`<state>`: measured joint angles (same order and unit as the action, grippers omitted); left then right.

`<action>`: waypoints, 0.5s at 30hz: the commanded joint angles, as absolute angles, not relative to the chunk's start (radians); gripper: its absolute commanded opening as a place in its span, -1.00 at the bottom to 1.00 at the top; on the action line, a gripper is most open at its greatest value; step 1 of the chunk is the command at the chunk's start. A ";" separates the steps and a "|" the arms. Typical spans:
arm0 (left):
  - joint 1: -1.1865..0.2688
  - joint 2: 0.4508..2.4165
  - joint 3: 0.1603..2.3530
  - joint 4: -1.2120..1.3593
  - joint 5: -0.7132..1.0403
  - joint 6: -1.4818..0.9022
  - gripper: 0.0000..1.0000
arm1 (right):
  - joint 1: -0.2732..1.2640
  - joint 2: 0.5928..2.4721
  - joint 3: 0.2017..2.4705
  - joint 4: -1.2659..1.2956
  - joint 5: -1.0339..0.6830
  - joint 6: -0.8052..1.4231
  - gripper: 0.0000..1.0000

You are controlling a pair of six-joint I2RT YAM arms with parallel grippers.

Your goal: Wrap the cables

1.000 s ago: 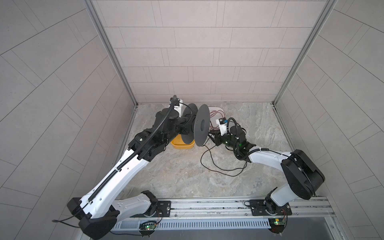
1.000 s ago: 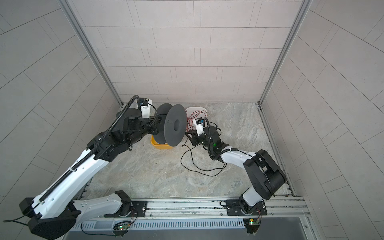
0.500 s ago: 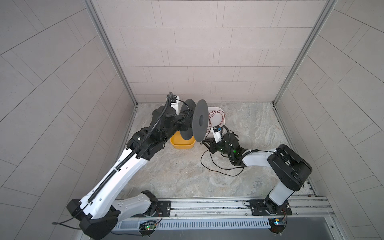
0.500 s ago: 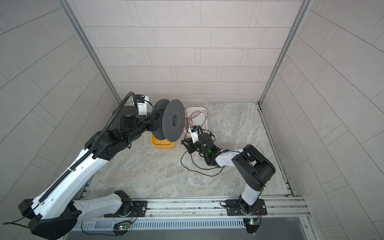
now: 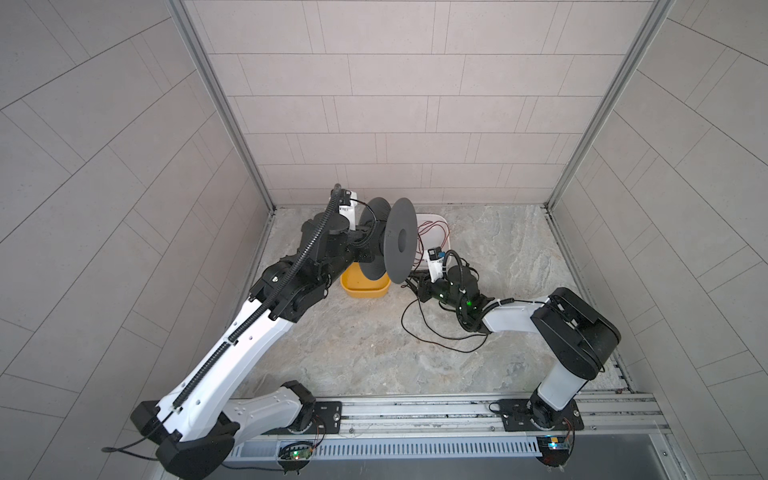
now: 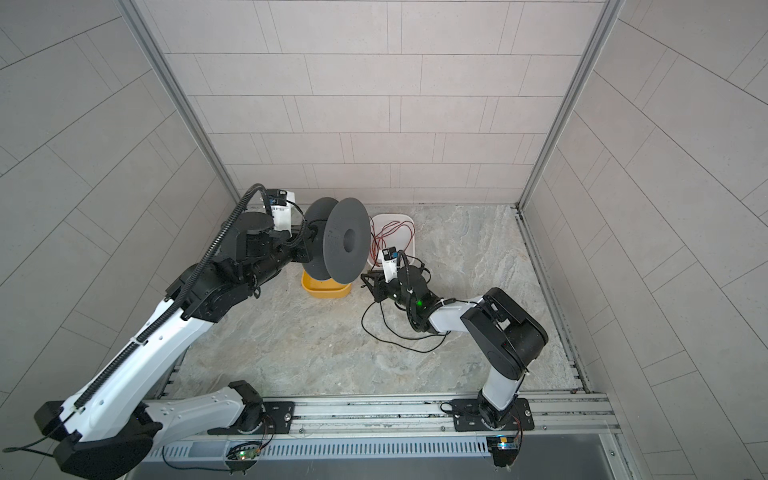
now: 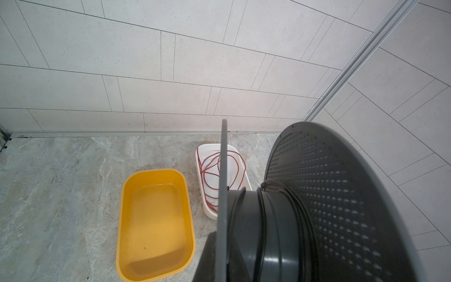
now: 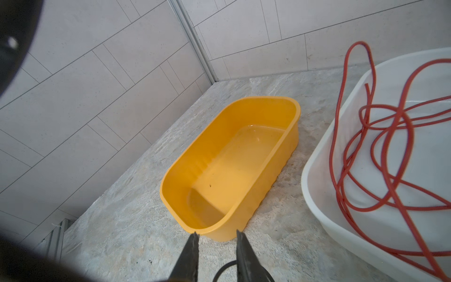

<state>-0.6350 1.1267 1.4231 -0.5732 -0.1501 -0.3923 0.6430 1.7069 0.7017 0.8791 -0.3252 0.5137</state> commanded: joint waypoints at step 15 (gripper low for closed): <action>-0.620 1.084 1.382 -0.416 -0.365 -0.489 -1.00 | 0.708 1.623 0.624 0.801 -0.233 0.461 -1.00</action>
